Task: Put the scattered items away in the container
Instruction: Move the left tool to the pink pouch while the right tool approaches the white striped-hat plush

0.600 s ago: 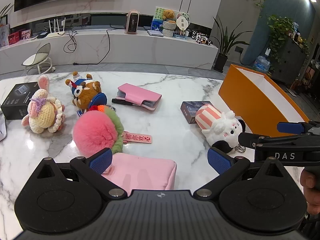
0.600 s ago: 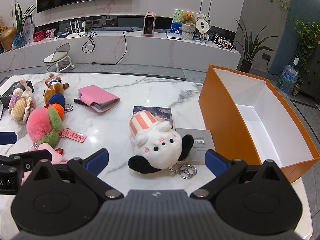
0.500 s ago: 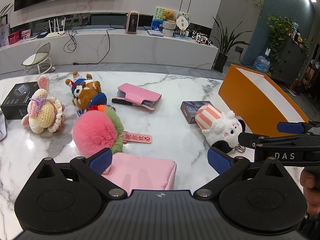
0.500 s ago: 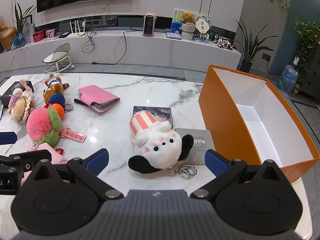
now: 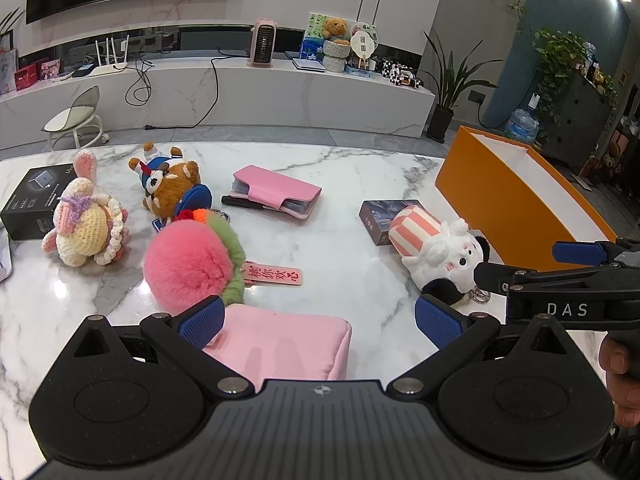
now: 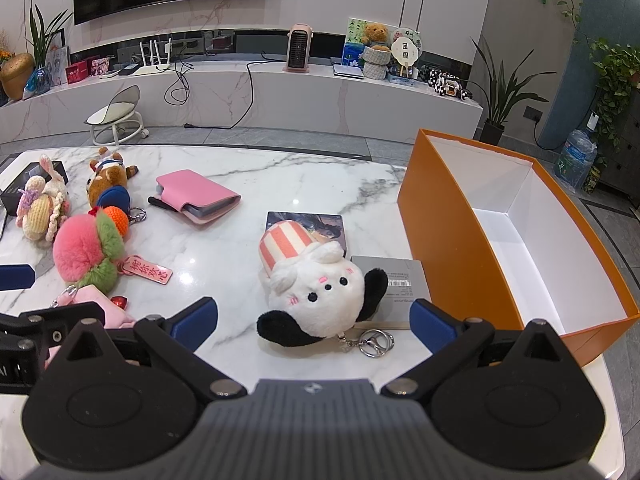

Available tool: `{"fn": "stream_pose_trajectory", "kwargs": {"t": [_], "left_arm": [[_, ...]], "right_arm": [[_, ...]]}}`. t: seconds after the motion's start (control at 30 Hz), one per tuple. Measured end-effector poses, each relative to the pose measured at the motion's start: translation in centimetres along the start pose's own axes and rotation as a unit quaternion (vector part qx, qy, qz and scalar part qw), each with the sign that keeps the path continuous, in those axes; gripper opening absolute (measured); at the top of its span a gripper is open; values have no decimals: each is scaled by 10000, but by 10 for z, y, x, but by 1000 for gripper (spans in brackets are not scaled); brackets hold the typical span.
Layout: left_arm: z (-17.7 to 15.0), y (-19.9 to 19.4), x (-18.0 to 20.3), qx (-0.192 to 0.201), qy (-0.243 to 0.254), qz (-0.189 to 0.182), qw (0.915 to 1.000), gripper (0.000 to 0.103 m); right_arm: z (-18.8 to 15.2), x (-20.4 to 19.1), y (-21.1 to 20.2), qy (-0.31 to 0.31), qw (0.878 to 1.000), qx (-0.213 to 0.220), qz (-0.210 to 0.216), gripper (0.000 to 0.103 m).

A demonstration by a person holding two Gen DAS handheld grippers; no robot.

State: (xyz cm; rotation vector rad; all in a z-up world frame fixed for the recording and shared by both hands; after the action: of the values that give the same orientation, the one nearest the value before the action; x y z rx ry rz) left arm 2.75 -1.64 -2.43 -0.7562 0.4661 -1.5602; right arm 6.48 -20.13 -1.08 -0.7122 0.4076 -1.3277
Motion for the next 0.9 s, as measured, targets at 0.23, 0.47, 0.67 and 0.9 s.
{"fn": "stream_pose_trajectory", "kwargs": {"t": [0.23, 0.47, 0.67, 0.9], "left_arm": [[-4, 5, 0, -184, 137, 58, 9997, 103], [-20, 19, -3, -497, 389, 248, 9977, 103], [-30, 32, -10, -705, 485, 381, 9956, 103], [-36, 49, -12, -815, 711, 684, 9918, 103]], "right_arm": [[-1, 0, 3, -7, 10000, -24, 46, 103], [-4, 2, 11, -37, 9997, -40, 245, 103], [-1, 15, 17, 179, 9997, -54, 161, 103], [-2, 24, 20, 293, 9995, -70, 123, 103]]}}
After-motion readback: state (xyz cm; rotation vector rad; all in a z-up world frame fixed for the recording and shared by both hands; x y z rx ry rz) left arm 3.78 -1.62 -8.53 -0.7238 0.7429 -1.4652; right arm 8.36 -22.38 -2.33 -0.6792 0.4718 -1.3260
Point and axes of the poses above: each gripper's, at about its wrist camera, not at the fingertips, and y roughly the way its jaws point, x to its right, z to its top, the point moved 4 cm from there along y, roughly the way its jaws point, and after that the axes turned 2 degrees about -y, right-handed, at the moved point
